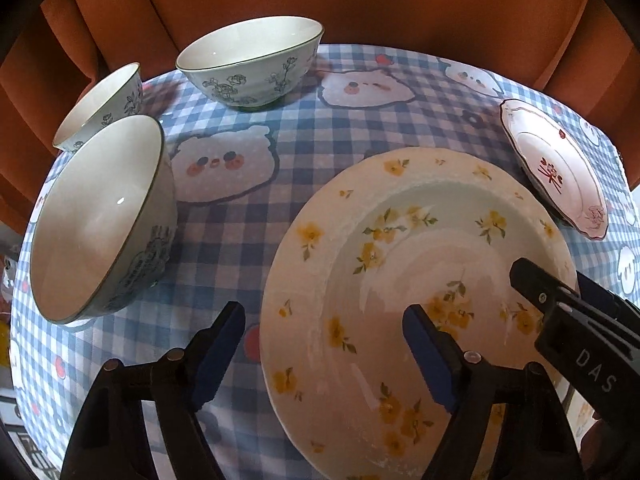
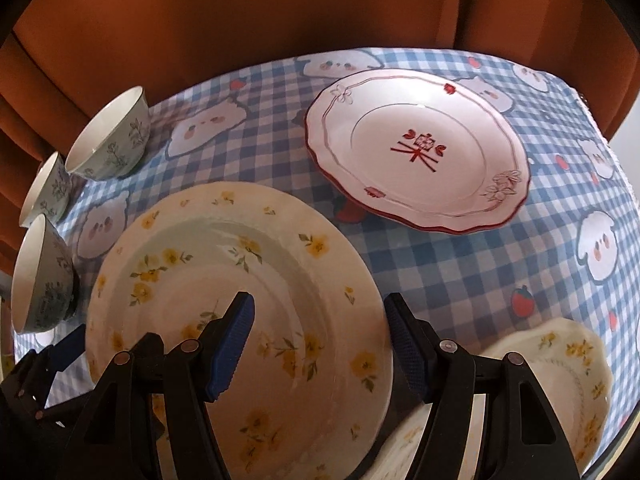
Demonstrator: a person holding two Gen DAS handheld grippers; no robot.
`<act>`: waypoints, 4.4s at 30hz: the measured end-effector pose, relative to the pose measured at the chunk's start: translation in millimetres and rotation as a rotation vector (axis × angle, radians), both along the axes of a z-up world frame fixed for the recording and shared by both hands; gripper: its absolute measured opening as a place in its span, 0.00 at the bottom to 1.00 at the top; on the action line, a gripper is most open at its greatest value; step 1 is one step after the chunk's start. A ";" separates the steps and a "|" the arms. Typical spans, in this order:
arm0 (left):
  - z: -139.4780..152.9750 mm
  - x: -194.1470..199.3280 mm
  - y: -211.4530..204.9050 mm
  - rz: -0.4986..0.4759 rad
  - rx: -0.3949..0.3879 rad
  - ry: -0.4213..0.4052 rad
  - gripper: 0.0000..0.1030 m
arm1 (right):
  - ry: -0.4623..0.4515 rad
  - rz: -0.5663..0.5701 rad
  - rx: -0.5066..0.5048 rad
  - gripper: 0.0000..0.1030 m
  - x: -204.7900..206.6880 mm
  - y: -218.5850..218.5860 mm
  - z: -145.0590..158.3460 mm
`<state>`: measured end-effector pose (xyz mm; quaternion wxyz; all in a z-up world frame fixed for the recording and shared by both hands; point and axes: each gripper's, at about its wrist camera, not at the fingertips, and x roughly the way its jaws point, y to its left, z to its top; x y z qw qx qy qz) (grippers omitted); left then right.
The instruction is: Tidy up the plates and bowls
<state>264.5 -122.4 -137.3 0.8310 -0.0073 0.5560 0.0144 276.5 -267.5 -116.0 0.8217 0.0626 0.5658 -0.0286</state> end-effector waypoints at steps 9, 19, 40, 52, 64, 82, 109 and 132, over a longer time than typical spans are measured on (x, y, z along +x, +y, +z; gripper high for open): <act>0.9 -4.5 -1.9 -0.033 0.002 0.006 0.68 | 0.016 0.006 -0.022 0.64 -3.0 5.5 -2.4; 2.2 -41.2 31.3 -0.035 0.018 0.045 0.68 | 0.044 0.030 0.002 0.64 -39.0 38.0 0.2; 4.8 -95.4 67.0 -0.034 0.005 0.089 0.73 | 0.129 0.097 -0.030 0.61 -82.3 86.9 -3.4; 7.8 -91.7 73.5 -0.050 0.011 0.115 0.70 | 0.162 0.117 -0.063 0.60 -81.2 96.3 0.1; 42.1 -113.2 96.1 -0.116 -0.028 0.051 0.70 | 0.128 0.072 -0.118 0.60 -105.6 120.9 36.0; 66.8 -140.1 61.0 -0.056 -0.028 -0.060 0.69 | 0.038 0.098 -0.122 0.60 -128.7 98.4 66.9; 61.7 -149.5 -131.8 0.016 -0.006 -0.073 0.69 | 0.026 0.174 -0.083 0.60 -136.7 -100.2 72.1; 26.9 -129.3 -212.6 -0.021 -0.077 0.028 0.70 | 0.094 0.135 -0.142 0.60 -127.8 -192.2 52.2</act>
